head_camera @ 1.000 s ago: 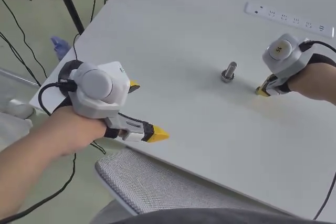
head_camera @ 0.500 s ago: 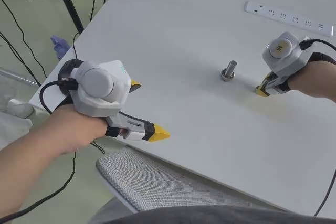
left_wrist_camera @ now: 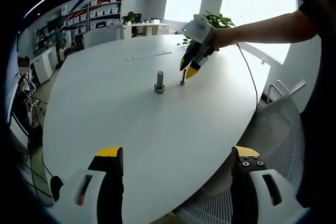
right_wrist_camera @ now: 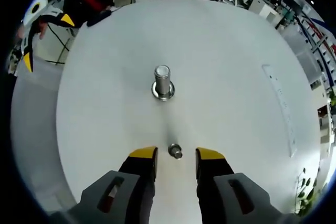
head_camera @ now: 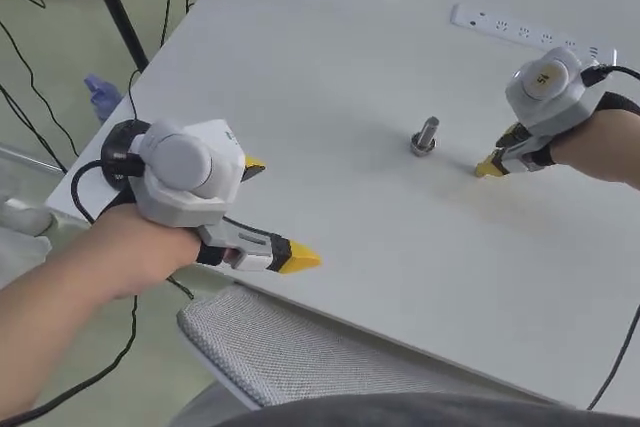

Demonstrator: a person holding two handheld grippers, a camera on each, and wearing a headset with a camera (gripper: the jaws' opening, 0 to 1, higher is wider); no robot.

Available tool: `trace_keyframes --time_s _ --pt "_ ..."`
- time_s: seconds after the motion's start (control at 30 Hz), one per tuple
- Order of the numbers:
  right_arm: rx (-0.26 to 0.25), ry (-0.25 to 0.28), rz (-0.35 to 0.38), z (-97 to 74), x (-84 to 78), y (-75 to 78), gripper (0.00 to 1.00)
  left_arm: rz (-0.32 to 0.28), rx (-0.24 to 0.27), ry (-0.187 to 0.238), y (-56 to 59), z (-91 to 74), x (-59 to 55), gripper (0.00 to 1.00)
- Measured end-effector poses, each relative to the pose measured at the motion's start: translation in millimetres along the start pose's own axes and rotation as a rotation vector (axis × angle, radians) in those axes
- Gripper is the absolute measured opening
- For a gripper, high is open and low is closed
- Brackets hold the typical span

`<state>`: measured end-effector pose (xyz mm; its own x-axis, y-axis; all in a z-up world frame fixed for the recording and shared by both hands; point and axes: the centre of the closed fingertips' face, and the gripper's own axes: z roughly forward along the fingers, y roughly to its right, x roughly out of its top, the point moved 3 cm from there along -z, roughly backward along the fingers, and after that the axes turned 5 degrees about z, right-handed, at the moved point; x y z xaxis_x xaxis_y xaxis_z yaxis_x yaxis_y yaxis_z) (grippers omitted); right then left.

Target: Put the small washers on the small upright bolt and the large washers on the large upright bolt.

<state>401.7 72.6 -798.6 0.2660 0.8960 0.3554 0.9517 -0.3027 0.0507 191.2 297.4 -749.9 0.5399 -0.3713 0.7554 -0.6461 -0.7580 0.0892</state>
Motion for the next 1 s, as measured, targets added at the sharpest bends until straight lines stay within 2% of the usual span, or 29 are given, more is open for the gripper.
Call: trace_keyframes --time_s 0.17,0.2,0.37,0.43,0.47,0.5,0.57,0.63,0.7,0.8,0.83,0.9,1.0 --pt "-0.030 0.046 0.025 -15.8 -3.0 -2.4 0.32 0.000 -0.006 0.012 1.3 -1.1 6.1 0.85" --pt "-0.035 0.060 0.029 -12.8 -6.9 1.0 0.33 0.001 -0.007 0.014 1.4 -1.3 6.7 0.85" --pt "-0.066 0.178 0.082 -41.2 -3.0 -3.5 0.36 0.006 -0.007 0.025 1.6 -2.2 10.7 0.85" --pt "-0.075 0.207 0.112 -49.3 -5.1 -5.0 0.39 0.004 -0.009 0.027 2.3 -2.4 11.8 0.86" --pt "-0.075 0.261 0.111 -56.1 -1.7 -7.5 0.39 0.005 -0.010 0.028 2.9 -2.6 12.5 0.86" --pt "-0.076 0.290 0.111 -60.9 -1.1 -9.4 0.39 0.007 -0.010 0.028 3.5 -2.9 13.3 0.86" --pt "-0.098 0.315 0.153 -72.4 -5.4 -11.0 0.43 0.013 -0.011 0.028 5.0 -4.2 15.8 0.86" --pt "-0.086 0.367 0.208 -83.3 -7.1 -16.6 0.45 0.021 -0.010 0.030 5.9 -5.9 18.9 0.86" --pt "-0.092 0.403 0.232 -92.4 -10.0 -19.8 0.47 0.024 -0.007 0.033 5.8 -7.2 20.7 0.86" --pt "-0.055 0.482 0.297 -108.5 -12.0 -31.3 0.50 0.023 -0.006 0.040 6.8 -10.1 22.8 0.86" --pt "-0.060 0.471 0.291 -111.1 -16.0 -33.9 0.52 0.021 -0.005 0.041 6.8 -10.6 22.8 0.86" --pt "-0.059 0.487 0.257 -117.9 -19.6 -44.9 0.53 0.016 -0.004 0.041 7.4 -13.0 23.7 0.86" --pt "-0.051 0.531 0.306 -125.8 -23.9 -57.3 0.55 0.020 -0.002 0.059 9.3 -17.4 30.1 0.87"
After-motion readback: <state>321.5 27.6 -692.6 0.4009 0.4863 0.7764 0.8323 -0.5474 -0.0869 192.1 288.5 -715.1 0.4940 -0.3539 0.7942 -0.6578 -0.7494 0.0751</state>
